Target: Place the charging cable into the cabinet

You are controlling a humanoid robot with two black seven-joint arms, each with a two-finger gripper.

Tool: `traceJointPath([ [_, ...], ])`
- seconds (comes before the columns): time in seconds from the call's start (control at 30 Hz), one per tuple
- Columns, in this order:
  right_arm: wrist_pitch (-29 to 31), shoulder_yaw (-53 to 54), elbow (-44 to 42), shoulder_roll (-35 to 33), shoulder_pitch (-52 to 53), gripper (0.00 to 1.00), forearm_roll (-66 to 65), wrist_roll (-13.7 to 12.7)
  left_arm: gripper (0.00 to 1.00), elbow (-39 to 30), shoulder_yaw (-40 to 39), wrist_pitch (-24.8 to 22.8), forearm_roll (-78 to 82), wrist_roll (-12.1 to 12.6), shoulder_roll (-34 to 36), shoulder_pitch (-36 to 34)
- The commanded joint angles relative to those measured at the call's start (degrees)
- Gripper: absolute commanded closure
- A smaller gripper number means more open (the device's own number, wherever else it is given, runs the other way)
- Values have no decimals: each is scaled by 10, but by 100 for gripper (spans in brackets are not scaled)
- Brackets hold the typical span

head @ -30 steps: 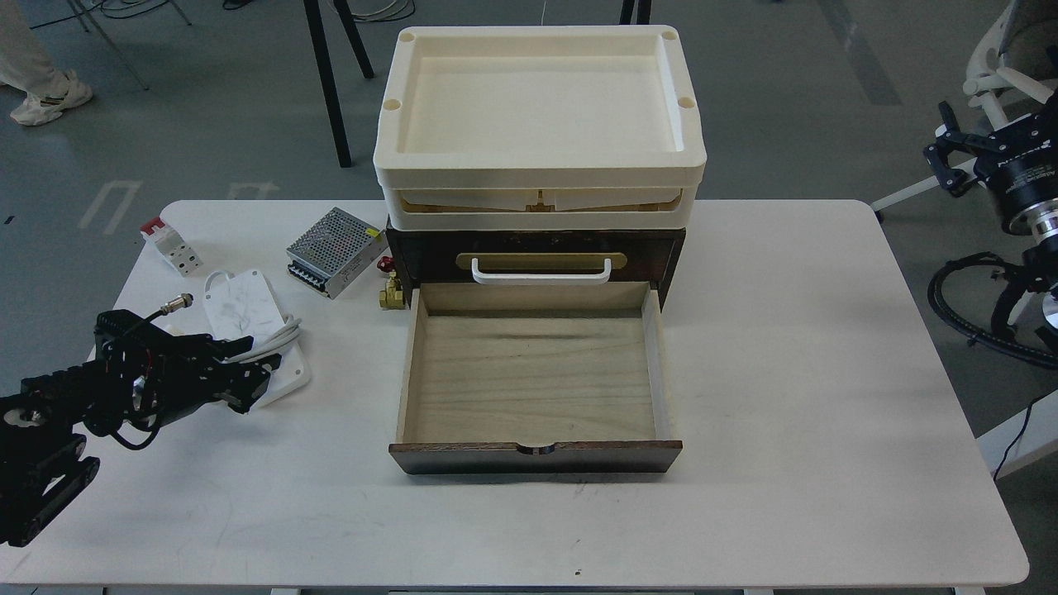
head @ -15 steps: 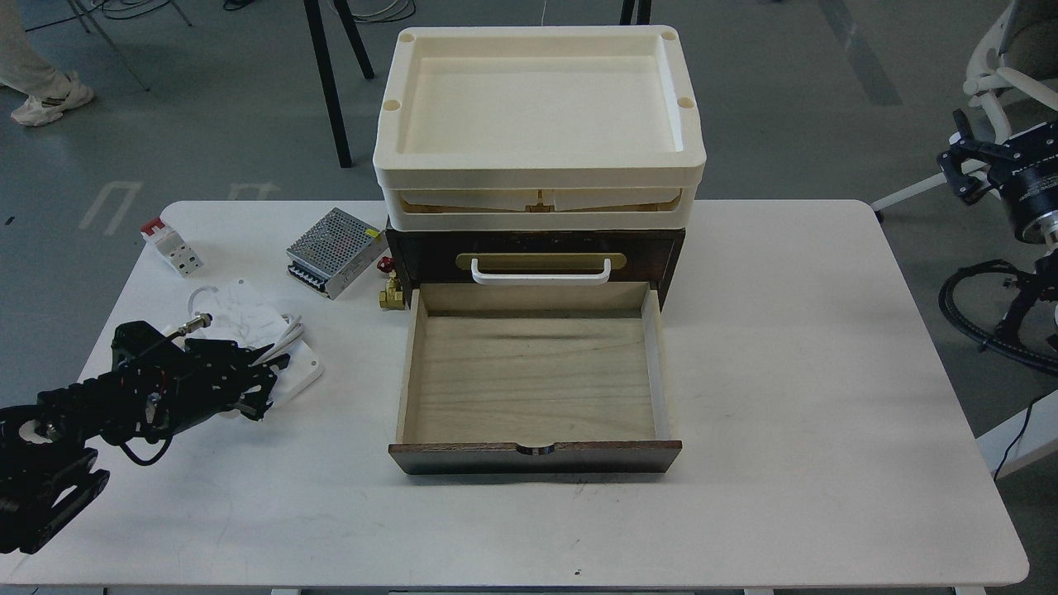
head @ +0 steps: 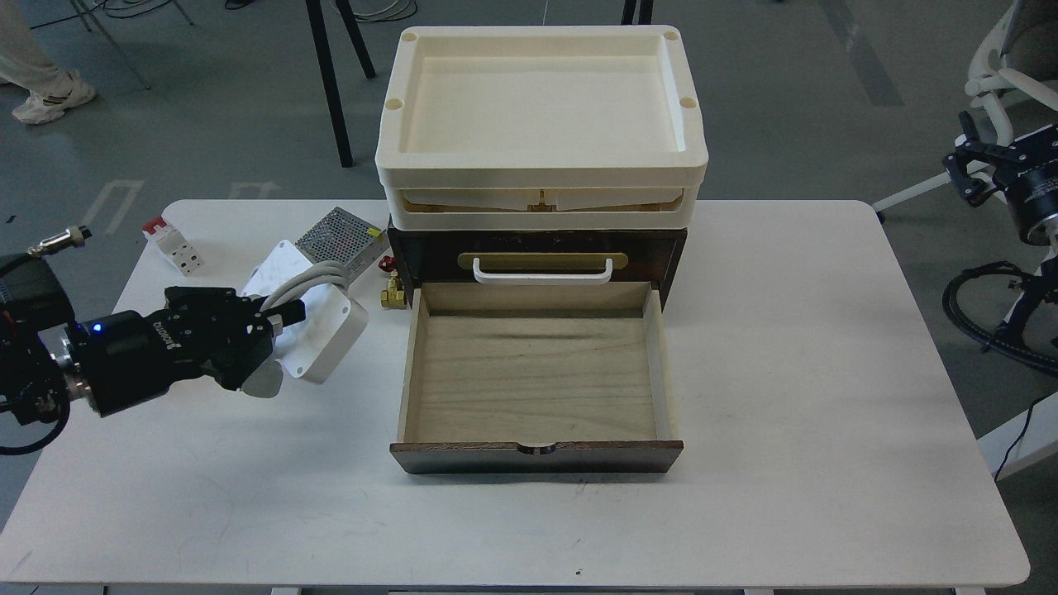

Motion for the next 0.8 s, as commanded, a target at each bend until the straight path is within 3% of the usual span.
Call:
traceJointPath([
  [0.0, 0, 0, -1, 0, -2, 0, 0, 0, 100, -11, 1, -11, -59, 0, -90, 3],
  [0.13, 0, 0, -2, -4, -2, 0, 0, 0, 100, 39, 1, -23, -84, 0, -192, 4],
  [0.27, 0, 0, -2, -9, -2, 0, 0, 0, 100, 150, 3, -21, -76, 0, -273, 4],
  [0.53, 0, 0, -1, -11, -7, 0, 0, 0, 99, 172, 46, -15, -75, 0, -286, 5],
  [0.63, 0, 0, -2, -11, -8, 0, 0, 0, 89, 168, 53, -14, -74, 0, -289, 10],
  [0.67, 0, 1, -2, -11, -9, 0, 0, 0, 80, 168, 53, -14, -75, 0, -289, 11],
  [0.77, 0, 1, -2, -11, -11, 0, 0, 0, 38, 161, 48, -16, -80, 0, -302, 10],
])
